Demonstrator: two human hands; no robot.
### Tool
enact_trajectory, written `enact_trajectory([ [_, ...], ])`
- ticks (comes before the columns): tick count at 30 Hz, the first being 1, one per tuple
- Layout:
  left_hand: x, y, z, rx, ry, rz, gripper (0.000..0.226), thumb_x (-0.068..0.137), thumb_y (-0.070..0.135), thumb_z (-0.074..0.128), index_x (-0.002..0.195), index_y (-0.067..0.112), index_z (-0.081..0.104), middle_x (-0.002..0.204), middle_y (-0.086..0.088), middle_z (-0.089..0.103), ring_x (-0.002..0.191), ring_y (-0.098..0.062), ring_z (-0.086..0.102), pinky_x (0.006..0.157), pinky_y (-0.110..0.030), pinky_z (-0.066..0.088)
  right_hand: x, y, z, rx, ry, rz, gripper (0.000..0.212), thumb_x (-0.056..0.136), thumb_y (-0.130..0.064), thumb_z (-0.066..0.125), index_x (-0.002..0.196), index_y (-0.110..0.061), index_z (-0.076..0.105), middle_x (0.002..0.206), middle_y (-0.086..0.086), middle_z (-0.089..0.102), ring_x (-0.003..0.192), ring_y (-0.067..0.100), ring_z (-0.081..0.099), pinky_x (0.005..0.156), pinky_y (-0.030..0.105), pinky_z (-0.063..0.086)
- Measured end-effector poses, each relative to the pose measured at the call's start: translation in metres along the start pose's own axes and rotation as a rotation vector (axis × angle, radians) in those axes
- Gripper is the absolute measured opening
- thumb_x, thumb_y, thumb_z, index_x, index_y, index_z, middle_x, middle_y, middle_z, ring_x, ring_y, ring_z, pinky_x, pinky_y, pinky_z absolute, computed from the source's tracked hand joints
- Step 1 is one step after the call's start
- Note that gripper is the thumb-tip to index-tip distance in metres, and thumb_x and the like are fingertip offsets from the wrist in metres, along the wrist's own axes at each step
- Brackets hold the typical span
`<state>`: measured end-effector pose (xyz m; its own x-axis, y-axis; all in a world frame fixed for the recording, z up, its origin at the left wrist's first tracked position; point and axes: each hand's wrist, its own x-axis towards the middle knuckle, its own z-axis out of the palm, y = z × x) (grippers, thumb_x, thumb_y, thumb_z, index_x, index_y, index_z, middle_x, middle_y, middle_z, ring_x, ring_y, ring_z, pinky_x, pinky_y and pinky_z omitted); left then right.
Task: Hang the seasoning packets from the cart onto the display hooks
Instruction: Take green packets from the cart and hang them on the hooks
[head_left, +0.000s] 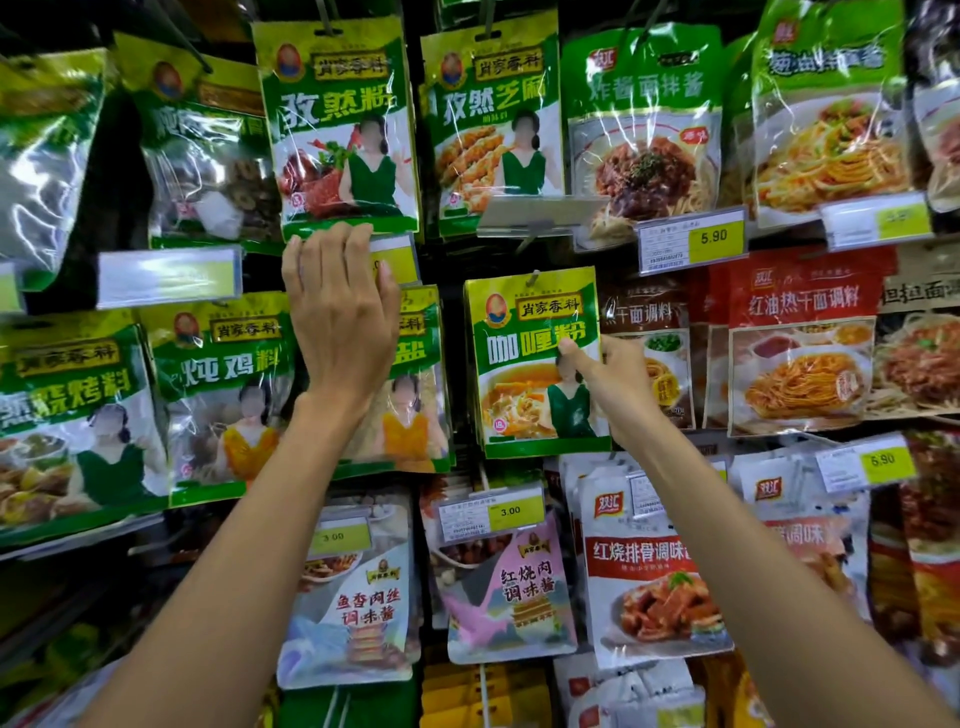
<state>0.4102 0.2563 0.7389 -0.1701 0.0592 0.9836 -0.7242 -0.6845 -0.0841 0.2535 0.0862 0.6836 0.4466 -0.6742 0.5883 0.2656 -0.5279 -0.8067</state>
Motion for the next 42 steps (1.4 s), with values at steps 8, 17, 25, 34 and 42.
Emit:
enact_trajectory([
  [8, -0.003, 0.016, -0.019, -0.044, 0.011, -0.002, 0.035, 0.096, 0.015, 0.044, 0.126, 0.000, 0.054, 0.125, -0.018, 0.058, 0.119, -0.033, 0.051, 0.113, -0.044, 0.026, -0.025, 0.019, -0.028, -0.162, 0.131, -0.028, 0.020, 0.093, -0.019, 0.063, 0.108, -0.005, 0.064, 0.095, 0.004, 0.065, 0.084, 0.013, 0.059, 0.072, 0.018, 0.048],
  [17, -0.119, 0.144, -0.068, -0.552, -0.294, 0.064, 0.025, 0.094, 0.010, 0.044, 0.102, -0.002, 0.064, 0.098, -0.019, 0.065, 0.094, -0.035, 0.060, 0.095, -0.043, 0.038, -0.130, 0.059, -0.118, -0.202, 0.128, 0.050, 0.019, 0.100, -0.019, 0.050, 0.088, -0.015, 0.063, 0.081, 0.006, 0.070, 0.075, 0.021, 0.068, 0.069, 0.034, 0.055],
  [25, -0.285, 0.301, -0.134, -1.154, -1.148, -0.128, 0.036, 0.099, 0.024, 0.034, 0.098, 0.001, 0.062, 0.089, -0.014, 0.060, 0.086, -0.033, 0.056, 0.075, -0.041, 0.040, -0.297, 0.159, -0.235, -0.315, 0.417, 0.466, 0.030, 0.100, -0.020, 0.049, 0.076, -0.023, 0.066, 0.072, 0.004, 0.071, 0.067, 0.024, 0.066, 0.060, 0.030, 0.051],
  [34, -0.416, 0.419, -0.136, -1.308, -1.621, 0.032, 0.024, 0.100, 0.014, 0.044, 0.099, -0.003, 0.060, 0.095, -0.025, 0.062, 0.092, -0.039, 0.057, 0.078, -0.044, 0.039, -0.475, 0.250, -0.308, -0.492, 0.836, 0.984, 0.032, 0.100, -0.019, 0.050, 0.085, 0.001, 0.069, 0.078, 0.017, 0.071, 0.075, 0.031, 0.068, 0.072, 0.045, 0.054],
  [42, -0.545, 0.502, -0.114, -1.185, -1.986, 0.216, 0.053, 0.099, 0.028, 0.047, 0.141, -0.002, 0.034, 0.136, -0.026, 0.049, 0.124, -0.040, 0.047, 0.100, -0.041, 0.037, -0.599, 0.357, -0.281, -0.636, 0.992, 1.458, 0.032, 0.096, -0.026, 0.058, 0.099, 0.004, 0.065, 0.086, 0.024, 0.069, 0.081, 0.039, 0.066, 0.067, 0.045, 0.050],
])
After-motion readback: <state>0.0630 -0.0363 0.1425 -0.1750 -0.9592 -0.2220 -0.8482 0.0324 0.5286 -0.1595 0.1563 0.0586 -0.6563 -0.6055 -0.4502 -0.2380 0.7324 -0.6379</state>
